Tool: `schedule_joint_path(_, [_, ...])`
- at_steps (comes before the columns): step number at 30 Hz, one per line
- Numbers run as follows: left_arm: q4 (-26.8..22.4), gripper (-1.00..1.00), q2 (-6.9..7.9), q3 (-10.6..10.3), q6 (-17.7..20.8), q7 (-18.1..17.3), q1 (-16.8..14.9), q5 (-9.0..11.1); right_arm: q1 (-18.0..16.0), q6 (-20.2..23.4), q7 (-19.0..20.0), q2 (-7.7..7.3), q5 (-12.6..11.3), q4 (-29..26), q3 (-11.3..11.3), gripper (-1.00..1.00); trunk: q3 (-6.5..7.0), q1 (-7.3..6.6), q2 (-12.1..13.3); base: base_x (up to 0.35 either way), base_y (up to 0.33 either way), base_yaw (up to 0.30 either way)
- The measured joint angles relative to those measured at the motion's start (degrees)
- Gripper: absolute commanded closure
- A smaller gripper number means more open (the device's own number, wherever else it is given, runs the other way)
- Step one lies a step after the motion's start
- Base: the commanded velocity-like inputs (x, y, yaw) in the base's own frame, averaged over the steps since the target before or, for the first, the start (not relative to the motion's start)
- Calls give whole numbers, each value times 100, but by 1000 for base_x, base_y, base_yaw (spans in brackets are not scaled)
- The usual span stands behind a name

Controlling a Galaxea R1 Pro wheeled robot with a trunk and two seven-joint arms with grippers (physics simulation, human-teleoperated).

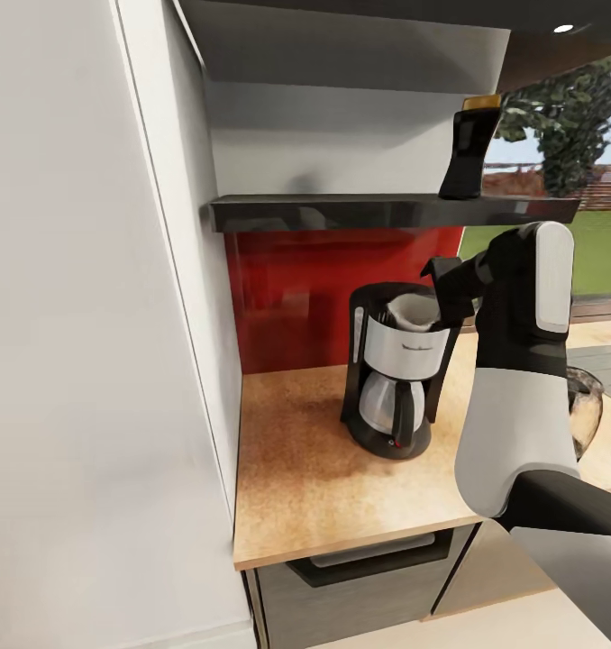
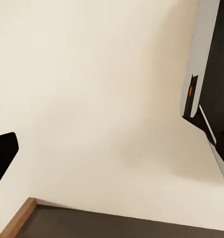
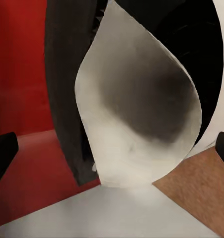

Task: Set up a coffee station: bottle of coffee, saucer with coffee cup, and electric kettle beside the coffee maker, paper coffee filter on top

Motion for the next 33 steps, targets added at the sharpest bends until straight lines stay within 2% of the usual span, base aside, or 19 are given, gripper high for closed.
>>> schedule_joint_path(29, [1, -100, 9, 0, 0, 0, 0, 0, 0, -3, 0, 9, -14, -32, 0, -100, 0, 0, 0, 0, 0, 0])
schedule_joint_path(33, [0, -100, 9, 0, 0, 0, 0, 0, 0, -3, 0, 9, -14, -32, 0, -100, 0, 2, 0, -138, 0, 0])
